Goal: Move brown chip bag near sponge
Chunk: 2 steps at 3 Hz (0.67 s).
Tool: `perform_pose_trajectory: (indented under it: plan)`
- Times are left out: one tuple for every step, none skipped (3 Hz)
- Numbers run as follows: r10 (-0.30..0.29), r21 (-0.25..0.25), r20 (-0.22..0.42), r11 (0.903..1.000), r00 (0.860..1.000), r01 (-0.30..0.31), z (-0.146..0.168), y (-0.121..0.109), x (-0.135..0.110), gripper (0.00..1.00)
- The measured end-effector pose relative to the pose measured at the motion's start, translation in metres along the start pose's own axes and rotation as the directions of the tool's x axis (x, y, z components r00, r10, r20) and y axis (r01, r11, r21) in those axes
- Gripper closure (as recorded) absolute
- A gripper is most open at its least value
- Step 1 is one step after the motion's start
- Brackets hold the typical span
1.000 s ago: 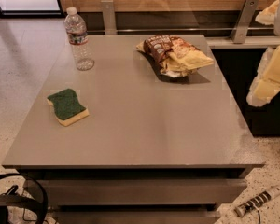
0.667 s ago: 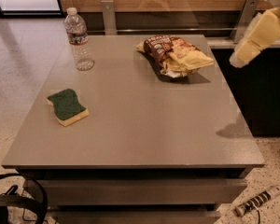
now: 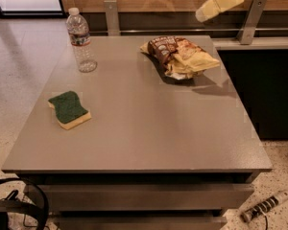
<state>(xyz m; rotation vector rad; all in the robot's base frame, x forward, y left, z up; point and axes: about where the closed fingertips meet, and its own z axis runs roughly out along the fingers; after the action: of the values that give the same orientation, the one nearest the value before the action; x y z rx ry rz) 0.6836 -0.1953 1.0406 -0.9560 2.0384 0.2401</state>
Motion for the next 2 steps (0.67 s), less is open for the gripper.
perform_pose_trajectory:
  plan:
    - [0.083, -0.006, 0.000, 0.9965, 0.997, -0.083, 0.033, 0.006, -0.016, 0.00]
    - [0.151, 0.010, -0.103, 0.9885, 0.983, -0.151, 0.062, 0.030, -0.019, 0.00]
